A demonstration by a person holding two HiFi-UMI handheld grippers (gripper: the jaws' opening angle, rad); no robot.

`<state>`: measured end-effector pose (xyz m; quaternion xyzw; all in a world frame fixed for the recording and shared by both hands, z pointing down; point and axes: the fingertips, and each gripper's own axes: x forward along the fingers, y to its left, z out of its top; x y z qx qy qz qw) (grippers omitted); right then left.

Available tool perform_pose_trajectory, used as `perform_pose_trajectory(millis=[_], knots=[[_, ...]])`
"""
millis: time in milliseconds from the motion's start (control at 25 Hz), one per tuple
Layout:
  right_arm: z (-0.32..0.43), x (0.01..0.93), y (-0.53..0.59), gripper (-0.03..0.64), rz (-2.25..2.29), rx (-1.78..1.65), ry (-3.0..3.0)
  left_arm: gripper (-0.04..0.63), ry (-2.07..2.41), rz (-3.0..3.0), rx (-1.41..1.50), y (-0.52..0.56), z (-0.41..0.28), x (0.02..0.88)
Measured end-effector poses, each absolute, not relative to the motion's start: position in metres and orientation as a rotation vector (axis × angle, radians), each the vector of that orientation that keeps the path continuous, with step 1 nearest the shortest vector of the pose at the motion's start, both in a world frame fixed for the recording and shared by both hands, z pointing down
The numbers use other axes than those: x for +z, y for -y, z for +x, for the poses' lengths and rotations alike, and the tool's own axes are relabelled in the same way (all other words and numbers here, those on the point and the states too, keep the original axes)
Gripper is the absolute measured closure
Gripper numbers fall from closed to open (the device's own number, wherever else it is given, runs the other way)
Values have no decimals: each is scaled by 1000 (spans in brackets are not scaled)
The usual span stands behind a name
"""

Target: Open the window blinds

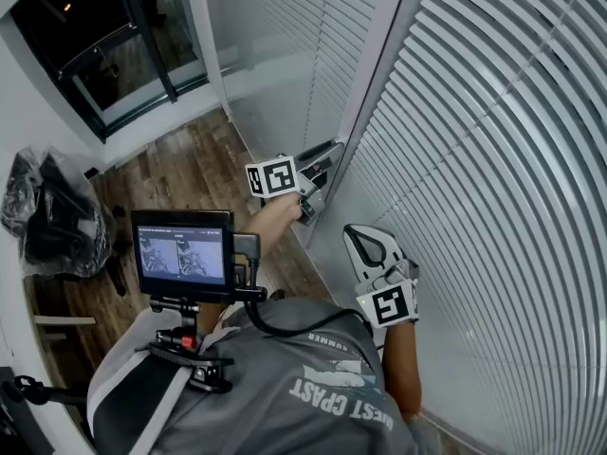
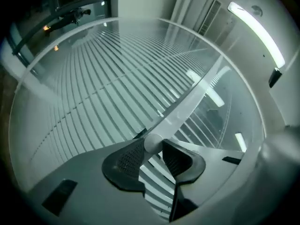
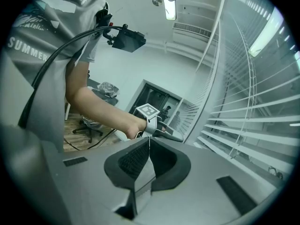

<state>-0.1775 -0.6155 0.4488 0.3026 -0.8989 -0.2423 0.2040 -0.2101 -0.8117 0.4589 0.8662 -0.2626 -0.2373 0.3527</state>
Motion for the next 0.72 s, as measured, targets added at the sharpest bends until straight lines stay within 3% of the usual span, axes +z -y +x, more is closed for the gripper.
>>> perform_pose_trajectory(millis=[120, 240, 320, 480, 560, 720], knots=[[-177, 450, 616, 614, 847, -671, 2511, 469, 698, 2256, -595, 812, -211, 458], [-178, 452, 616, 614, 845, -667, 2514, 471, 908, 2547, -346, 811, -210, 459], [-178, 454, 616, 614, 843, -661, 2514, 471, 1122, 2838, -26, 810, -207, 459], [-177, 457, 616, 614, 836, -653, 2509, 471, 1606, 3251, 946, 809, -198, 463], [-177, 457, 617, 614, 831, -653, 2507, 471, 1541, 3232, 850, 810, -197, 465], [-175, 457, 618, 614, 828, -650, 2505, 462, 1107, 2865, -27, 812, -205, 448]])
